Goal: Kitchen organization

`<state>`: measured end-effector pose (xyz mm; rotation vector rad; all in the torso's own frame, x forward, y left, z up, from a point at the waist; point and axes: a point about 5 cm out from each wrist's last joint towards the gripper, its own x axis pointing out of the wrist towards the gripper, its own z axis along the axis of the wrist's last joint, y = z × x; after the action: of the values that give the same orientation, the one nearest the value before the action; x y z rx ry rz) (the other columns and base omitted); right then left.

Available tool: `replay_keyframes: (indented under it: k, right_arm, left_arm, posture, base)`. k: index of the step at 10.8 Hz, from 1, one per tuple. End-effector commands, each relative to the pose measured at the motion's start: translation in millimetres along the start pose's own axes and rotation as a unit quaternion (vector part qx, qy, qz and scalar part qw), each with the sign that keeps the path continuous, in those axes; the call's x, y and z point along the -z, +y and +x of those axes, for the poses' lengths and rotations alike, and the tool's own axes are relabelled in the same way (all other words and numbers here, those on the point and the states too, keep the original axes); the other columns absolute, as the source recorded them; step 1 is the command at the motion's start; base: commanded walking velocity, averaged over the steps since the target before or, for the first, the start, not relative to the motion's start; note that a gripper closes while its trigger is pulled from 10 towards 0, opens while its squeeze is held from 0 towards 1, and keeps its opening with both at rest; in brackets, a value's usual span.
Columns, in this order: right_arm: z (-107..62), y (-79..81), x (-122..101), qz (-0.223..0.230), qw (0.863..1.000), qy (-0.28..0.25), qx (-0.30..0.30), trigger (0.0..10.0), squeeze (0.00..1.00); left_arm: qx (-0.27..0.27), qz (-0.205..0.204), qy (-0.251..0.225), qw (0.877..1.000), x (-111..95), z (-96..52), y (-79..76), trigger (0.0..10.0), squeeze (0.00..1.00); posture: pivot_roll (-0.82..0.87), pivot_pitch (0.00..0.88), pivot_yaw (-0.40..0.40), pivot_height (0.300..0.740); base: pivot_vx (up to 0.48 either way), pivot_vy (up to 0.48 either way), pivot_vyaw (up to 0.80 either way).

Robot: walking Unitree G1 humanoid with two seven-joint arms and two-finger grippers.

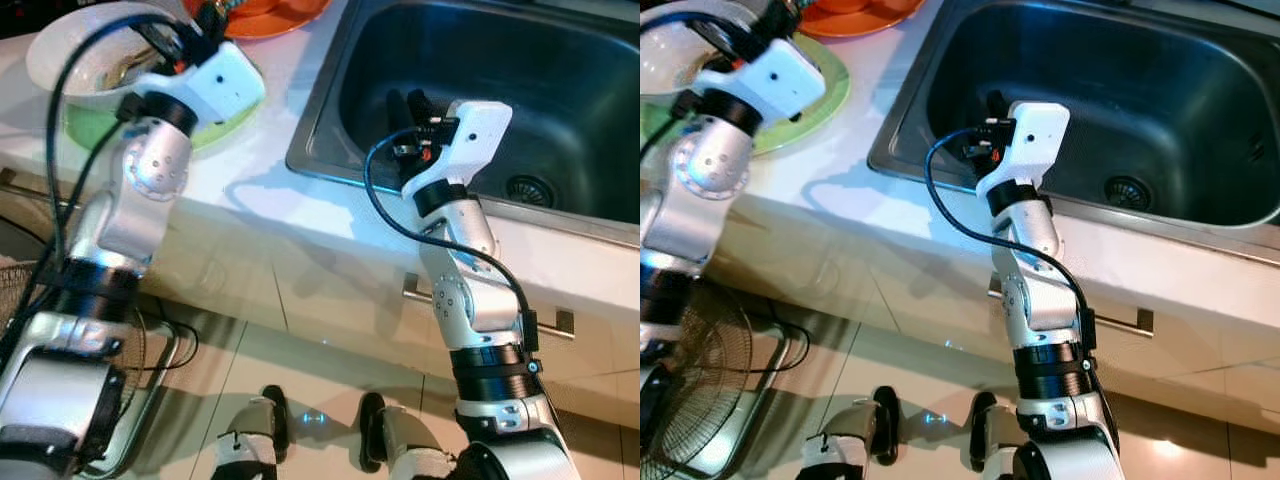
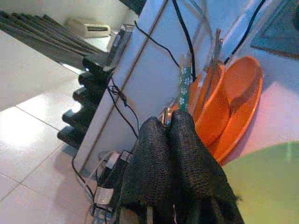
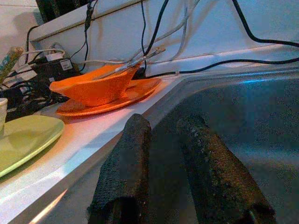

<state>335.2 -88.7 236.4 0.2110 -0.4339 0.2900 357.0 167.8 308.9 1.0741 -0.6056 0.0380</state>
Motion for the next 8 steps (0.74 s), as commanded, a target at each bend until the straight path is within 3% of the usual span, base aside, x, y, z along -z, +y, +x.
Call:
replay_keyframes:
  k: [1, 2, 3, 6, 7, 8]
  right_arm:
    - [-2.5, -1.4, 5, 0.009, 1.000, 0.009, 0.003, 10.0, 0.00]
    - [-2.3, -1.2, 5, 0.009, 1.000, 0.010, 0.001, 10.0, 0.00]
    - [-1.8, -1.2, 5, 0.011, 1.000, 0.010, 0.000, 10.0, 0.00]
    - [-0.5, 0.5, 7, 0.017, 1.000, 0.012, -0.005, 10.0, 0.00]
    - [-0.2, 1.4, 7, 0.019, 1.000, 0.013, -0.006, 10.0, 0.00]
    - [-0.2, 1.7, 7, 0.020, 1.000, 0.012, -0.006, 10.0, 0.00]
  left_arm:
    - [0.002, 0.002, -0.008, 1.000, -5, -2.7, 7.4, 3.4, 0.00]
    - [0.002, 0.002, -0.015, 1.000, -9, -2.5, 13.5, 10.0, 0.00]
    - [0.002, 0.008, -0.020, 1.000, -13, -1.8, 19.4, 10.0, 0.00]
    - [-0.021, 0.143, -0.041, 0.989, -27, 5.9, 46.1, 10.0, 0.00]
    - [-0.015, 0.162, -0.047, 0.986, -29, 6.9, 48.3, 10.0, 0.00]
    - [-0.011, 0.156, -0.051, 0.986, -30, 6.3, 46.6, 10.0, 0.00]
  posture:
    - [0.09, 0.270, -0.010, 0.740]
    - [0.09, 0.268, -0.013, 0.740]
    - [0.10, 0.268, -0.015, 0.740]
    - [0.10, 0.261, -0.018, 0.740]
    - [0.10, 0.260, -0.017, 0.740]
    - [0.10, 0.261, -0.015, 0.740]
  base:
    - [0.000, 0.000, 0.00]
    - [0.000, 0.000, 0.00]
    - [0.000, 0.000, 0.00]
    - [0.000, 0.000, 0.00]
    - [0.000, 0.000, 0.00]
    - [0.000, 0.000, 0.00]
